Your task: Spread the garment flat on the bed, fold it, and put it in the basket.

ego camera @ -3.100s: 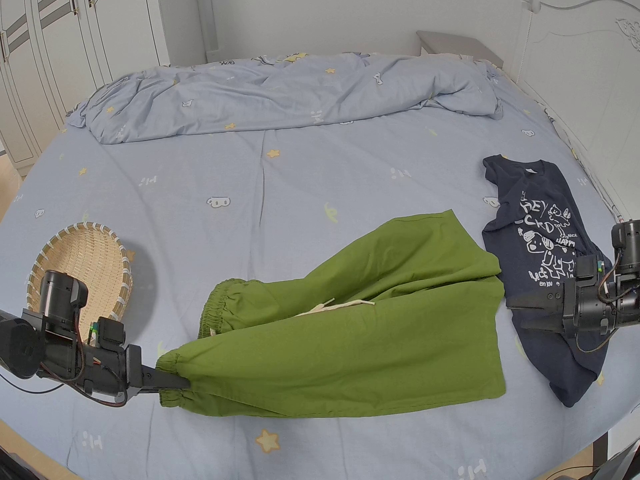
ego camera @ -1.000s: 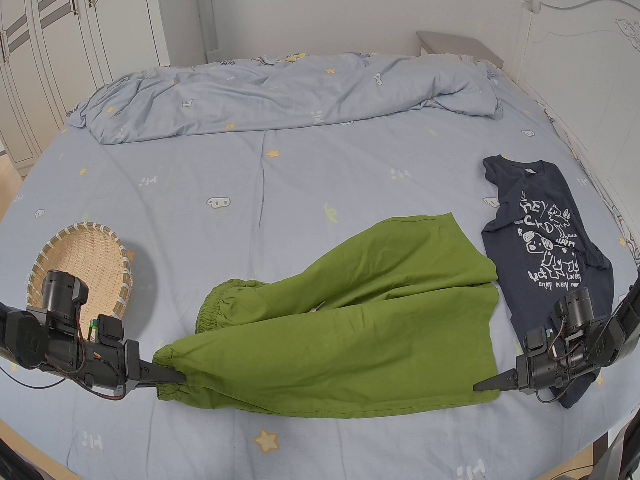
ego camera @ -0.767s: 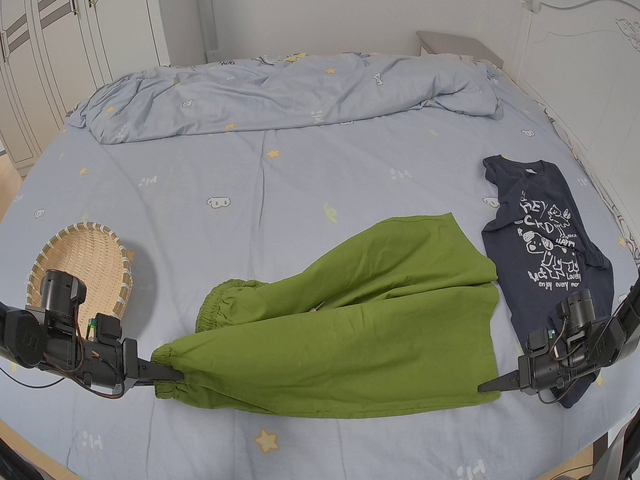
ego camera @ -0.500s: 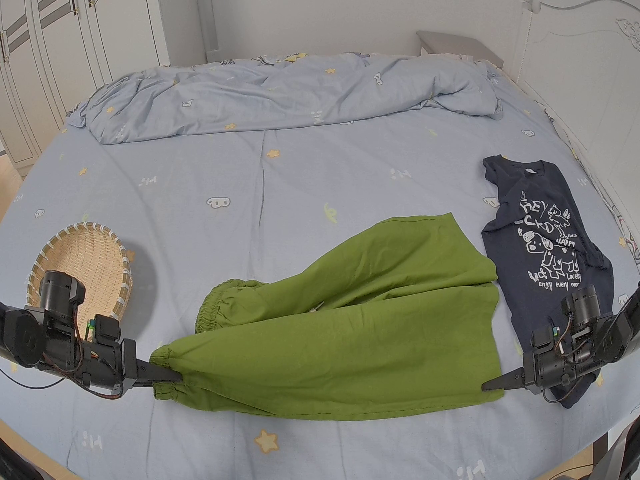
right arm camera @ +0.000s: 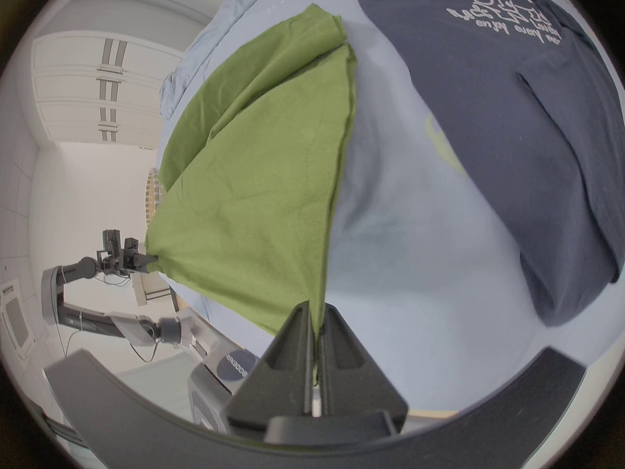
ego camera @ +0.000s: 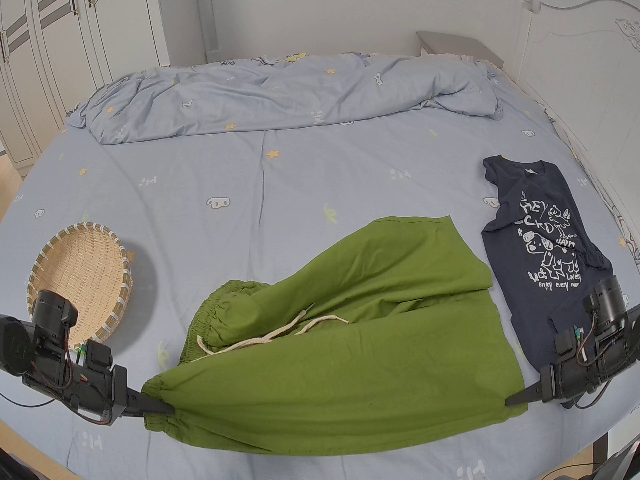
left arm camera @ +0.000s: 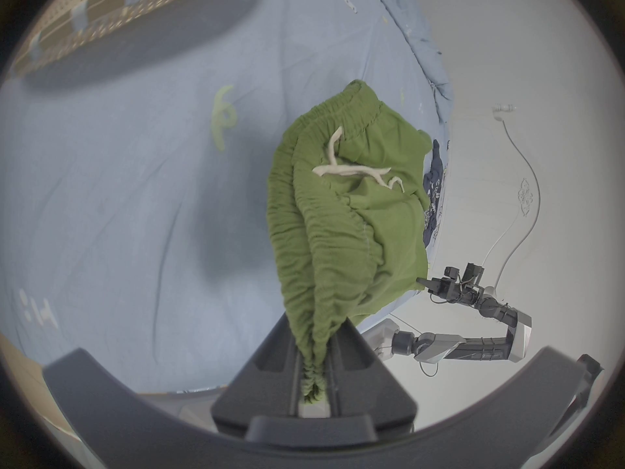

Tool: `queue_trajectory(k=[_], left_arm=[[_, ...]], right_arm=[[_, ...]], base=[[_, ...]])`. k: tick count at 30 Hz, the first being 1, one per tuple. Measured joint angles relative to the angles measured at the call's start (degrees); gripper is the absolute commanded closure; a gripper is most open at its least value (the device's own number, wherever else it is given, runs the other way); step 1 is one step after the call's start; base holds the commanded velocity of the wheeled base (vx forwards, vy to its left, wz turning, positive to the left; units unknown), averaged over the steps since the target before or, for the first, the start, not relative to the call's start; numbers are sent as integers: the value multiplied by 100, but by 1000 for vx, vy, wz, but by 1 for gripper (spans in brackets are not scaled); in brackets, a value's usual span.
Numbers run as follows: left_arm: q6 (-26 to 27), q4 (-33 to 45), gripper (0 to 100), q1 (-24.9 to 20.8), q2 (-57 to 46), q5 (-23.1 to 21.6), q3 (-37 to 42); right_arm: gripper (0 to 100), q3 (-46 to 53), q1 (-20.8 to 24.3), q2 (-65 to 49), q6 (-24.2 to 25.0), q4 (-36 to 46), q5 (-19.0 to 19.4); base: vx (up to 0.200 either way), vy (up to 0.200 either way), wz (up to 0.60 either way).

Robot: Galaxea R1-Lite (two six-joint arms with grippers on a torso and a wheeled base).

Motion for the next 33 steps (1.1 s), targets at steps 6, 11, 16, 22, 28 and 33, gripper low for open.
queue_trajectory(k=[6, 11, 16, 22, 28, 33], left_arm=[[187, 127, 100, 52, -222, 44, 419], [241, 129, 100, 77, -338, 85, 629], [336, 121, 100, 107, -283, 211, 706], [1000, 102, 100, 295, -57, 600, 808], [1332, 26, 100, 530, 207, 906, 940], [1346, 9, 100, 601, 274, 928, 1012]], right_arm=[[100, 636, 240, -360, -2, -244, -22], [100, 1152, 444, -461, 6, -744, -26], [100, 1381, 551, -401, 6, -903, -26], [100, 1445, 579, -240, 6, -963, -6], [100, 1598, 692, -117, 52, -1398, 0], [100, 1694, 786, -73, 80, -1530, -9]], base=[[0, 0, 0], [0, 0, 0], [0, 0, 0], [0, 0, 0], [0, 0, 0], [0, 0, 0]])
